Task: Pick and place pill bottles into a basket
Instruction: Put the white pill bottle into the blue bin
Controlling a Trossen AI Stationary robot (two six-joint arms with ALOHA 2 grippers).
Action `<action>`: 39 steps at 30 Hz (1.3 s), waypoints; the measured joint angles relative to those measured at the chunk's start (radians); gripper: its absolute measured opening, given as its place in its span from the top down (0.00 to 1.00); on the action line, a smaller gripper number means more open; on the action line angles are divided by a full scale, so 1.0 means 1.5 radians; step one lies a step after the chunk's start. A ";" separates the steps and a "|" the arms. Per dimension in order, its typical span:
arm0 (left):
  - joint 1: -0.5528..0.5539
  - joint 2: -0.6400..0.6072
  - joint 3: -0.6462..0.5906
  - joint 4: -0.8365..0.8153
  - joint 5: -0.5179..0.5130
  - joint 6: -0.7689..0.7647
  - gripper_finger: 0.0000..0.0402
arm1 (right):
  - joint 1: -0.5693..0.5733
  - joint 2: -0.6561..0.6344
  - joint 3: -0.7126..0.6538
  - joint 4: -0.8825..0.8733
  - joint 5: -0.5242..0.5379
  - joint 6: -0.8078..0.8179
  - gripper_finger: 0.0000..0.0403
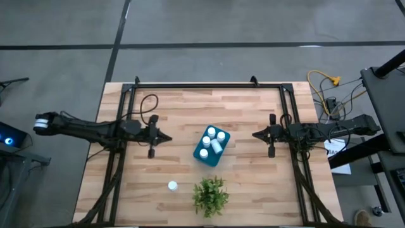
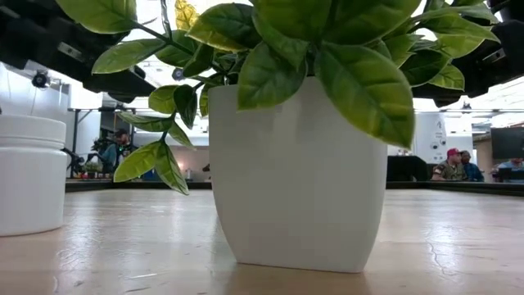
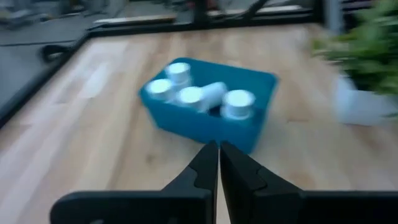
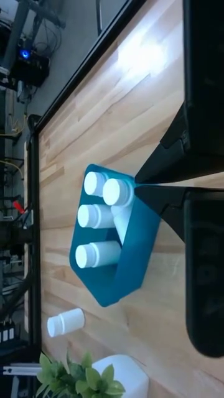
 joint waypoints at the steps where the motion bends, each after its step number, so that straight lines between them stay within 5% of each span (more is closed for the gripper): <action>1: 0.000 -0.008 -0.005 0.001 0.021 0.002 1.00 | 0.000 0.000 0.000 0.000 0.000 0.003 0.98; 20: 0.000 -0.190 -0.114 0.056 0.085 0.001 1.00 | 0.000 0.000 0.000 0.000 0.000 0.012 0.98; 39: 0.000 -0.291 -0.148 -0.025 0.027 0.016 1.00 | 0.000 -0.001 0.000 0.000 0.020 0.022 0.98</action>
